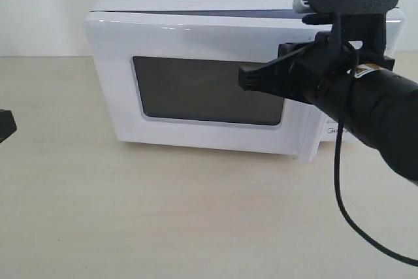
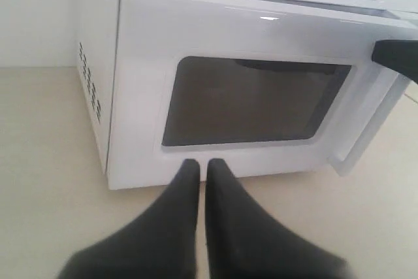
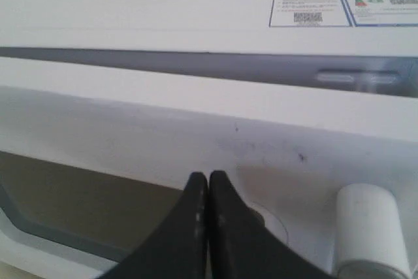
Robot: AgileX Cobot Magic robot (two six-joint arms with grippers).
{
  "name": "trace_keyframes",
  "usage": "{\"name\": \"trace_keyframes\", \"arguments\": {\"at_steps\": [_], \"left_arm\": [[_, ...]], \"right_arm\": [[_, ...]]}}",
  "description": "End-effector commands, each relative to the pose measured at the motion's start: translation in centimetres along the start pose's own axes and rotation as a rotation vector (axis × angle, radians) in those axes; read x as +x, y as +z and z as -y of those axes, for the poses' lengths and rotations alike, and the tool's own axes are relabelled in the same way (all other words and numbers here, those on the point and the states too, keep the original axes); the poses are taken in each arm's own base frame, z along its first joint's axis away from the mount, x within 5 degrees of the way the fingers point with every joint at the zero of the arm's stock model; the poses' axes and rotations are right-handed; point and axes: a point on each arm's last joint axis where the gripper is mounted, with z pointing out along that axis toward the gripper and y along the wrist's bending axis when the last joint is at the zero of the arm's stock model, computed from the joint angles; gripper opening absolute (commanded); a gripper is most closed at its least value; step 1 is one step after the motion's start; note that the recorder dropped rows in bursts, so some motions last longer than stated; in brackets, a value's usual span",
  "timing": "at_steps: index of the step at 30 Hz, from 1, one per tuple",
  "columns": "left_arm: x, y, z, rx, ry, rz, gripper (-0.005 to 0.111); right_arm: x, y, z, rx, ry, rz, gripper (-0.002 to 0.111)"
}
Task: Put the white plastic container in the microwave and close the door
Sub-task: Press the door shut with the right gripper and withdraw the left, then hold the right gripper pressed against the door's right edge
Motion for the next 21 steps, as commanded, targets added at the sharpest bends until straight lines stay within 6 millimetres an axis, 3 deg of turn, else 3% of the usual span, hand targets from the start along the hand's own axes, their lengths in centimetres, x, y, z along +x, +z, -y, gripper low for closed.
{"name": "trace_keyframes", "arguments": {"at_steps": [1, 21], "left_arm": [[1.33, -0.78, -0.56, -0.024, -0.039, 0.021, 0.004], [1.94, -0.75, -0.85, -0.043, -0.038, 0.010, 0.004]], "right_arm": [[0.33, 0.59, 0.04, 0.020, -0.022, 0.003, 0.000], [-0.22, 0.68, 0.47, 0.077, -0.008, 0.056, 0.000]]}}
